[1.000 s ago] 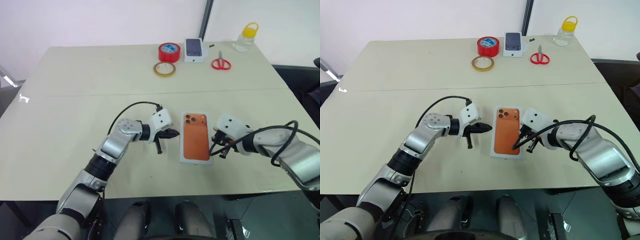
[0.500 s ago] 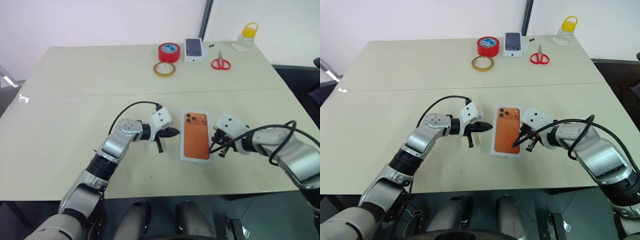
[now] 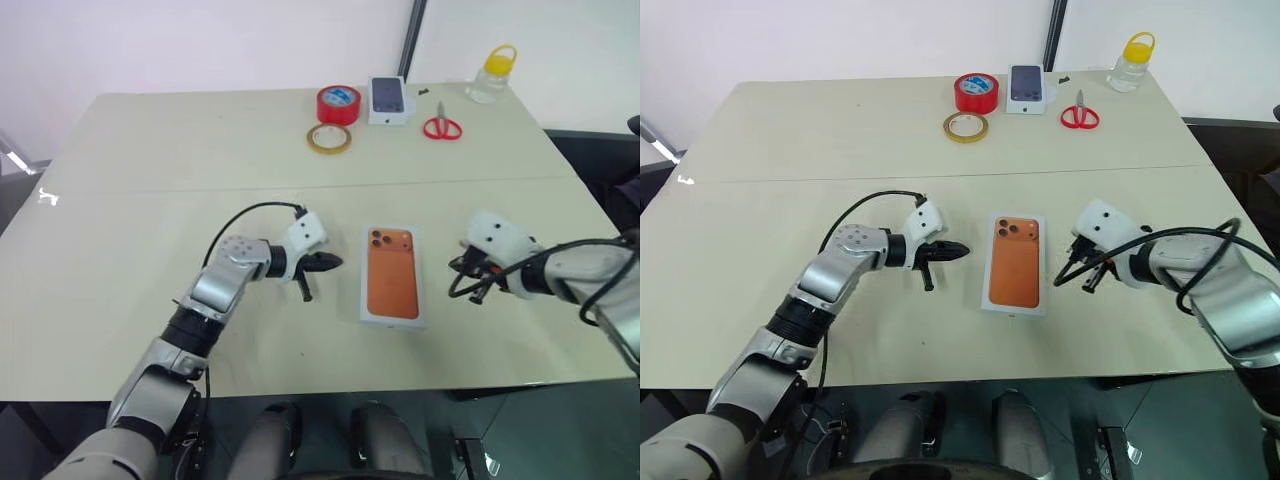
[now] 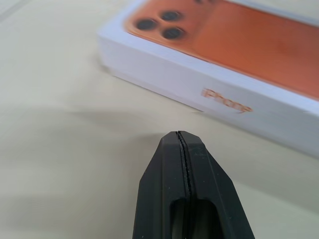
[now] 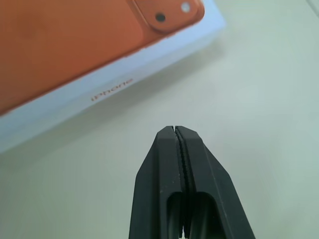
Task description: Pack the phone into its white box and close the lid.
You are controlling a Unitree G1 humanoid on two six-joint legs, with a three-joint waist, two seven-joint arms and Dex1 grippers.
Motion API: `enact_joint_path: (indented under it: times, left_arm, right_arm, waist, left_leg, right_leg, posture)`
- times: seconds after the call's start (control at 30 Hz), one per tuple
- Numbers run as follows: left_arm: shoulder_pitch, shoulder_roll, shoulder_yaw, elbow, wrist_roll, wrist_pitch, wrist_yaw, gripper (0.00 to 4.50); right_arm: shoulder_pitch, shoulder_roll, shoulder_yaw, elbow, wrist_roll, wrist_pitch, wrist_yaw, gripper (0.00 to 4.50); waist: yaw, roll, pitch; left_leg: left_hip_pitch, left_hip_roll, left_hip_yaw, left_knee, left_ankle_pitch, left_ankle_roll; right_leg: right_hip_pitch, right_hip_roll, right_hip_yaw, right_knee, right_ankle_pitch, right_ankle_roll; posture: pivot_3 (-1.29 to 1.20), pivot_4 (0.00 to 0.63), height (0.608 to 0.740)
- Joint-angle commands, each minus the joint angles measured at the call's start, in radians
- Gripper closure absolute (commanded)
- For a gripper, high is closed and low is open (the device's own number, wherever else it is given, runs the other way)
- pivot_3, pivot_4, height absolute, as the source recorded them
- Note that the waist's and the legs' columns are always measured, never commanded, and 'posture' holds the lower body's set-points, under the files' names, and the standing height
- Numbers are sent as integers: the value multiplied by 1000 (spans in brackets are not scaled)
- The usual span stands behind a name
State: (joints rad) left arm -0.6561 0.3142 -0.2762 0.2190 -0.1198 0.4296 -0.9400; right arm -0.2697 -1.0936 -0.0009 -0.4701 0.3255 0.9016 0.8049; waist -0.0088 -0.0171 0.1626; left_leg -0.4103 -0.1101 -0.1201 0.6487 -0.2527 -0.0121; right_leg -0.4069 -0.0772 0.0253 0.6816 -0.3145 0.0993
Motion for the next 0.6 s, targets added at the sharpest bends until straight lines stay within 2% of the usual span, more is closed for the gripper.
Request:
enact_joint_path:
  times: [0.03, 0.13, 0.3, 0.6]
  left_arm:
    - [-74, -30, 48, -2, -39, 2, 13, 4500]
    - [-113, -57, 33, 41, -24, -28, 19, 4500]
    - [-164, -116, -9, 125, 8, -69, 19, 4500]
    - [-122, -81, -161, 150, 133, -130, -45, 4500]
  right_arm:
    - [33, 4, -79, -112, 81, -40, 71, 4468]
    - [54, 35, -55, -177, 114, -19, 68, 4468]
    - [58, 96, 37, -198, 82, 28, -7, 4468]
    - [122, 95, 77, -230, 69, 85, -68, 4468]
  waist:
    - [0, 0, 0]
    - [-1, 0, 0]
    - [-2, -1, 0]
    - [-1, -1, -1]
  left_leg:
    - [0, 0, 0, 0, 0, 0]
    - [0, 0, 0, 1, 0, 0]
    - [0, 0, 0, 1, 0, 0]
    - [1, 0, 0, 1, 0, -1]
  right_leg:
    - [0, 0, 0, 0, 0, 0]
    - [1, 0, 0, 0, 0, 0]
    - [1, 0, 0, 0, 0, 0]
    - [1, 0, 0, 0, 0, 0]
  posture:
    - [0, 150, 740]
    - [0, 150, 740]
    - [0, 150, 740]
    - [0, 150, 740]
